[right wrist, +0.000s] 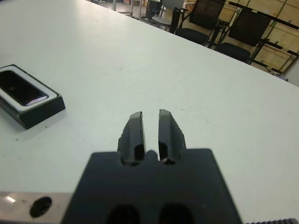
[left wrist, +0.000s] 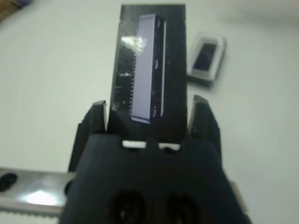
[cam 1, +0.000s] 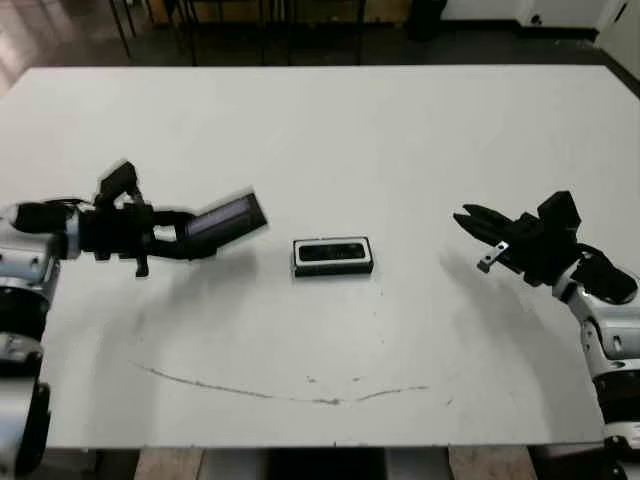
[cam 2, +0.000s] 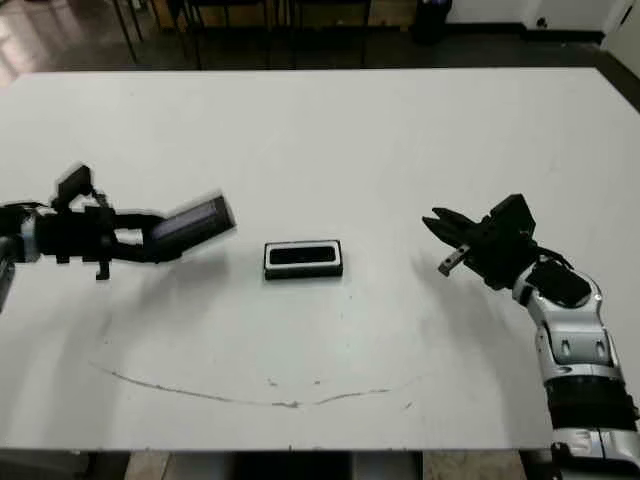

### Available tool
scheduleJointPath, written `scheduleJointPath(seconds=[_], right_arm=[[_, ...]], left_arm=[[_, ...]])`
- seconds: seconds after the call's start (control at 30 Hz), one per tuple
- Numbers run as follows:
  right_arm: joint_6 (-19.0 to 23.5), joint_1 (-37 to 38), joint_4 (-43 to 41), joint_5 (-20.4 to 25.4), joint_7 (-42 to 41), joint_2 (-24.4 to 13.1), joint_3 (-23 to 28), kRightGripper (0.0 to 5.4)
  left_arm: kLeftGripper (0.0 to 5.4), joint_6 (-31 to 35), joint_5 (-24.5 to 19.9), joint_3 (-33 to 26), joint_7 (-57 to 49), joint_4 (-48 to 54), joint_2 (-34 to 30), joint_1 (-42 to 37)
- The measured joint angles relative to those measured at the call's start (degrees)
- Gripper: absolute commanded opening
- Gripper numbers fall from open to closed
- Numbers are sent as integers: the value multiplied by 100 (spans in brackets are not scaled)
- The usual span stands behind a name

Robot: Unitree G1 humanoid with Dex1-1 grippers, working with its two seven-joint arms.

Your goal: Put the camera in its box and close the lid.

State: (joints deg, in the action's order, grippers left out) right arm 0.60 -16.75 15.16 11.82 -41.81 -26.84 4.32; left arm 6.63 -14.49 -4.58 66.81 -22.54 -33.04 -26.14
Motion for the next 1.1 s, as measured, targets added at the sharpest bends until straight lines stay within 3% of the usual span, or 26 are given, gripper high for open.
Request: scheduleJointPath(seconds=[0.17, 0.57, 1.1], right_arm=[[33, 1, -14, 145, -14, 103, -1, 0], [243, 28, -221, 227, -5, 122, -4, 0], [304, 158, -355, 203, 13, 107, -9, 0]], left_arm=[[127, 284, -22, 292, -315, 728, 90, 307], [127, 366, 344, 1363, 177, 486, 172, -383], [127, -308, 700, 1858, 537, -1255, 886, -1329]])
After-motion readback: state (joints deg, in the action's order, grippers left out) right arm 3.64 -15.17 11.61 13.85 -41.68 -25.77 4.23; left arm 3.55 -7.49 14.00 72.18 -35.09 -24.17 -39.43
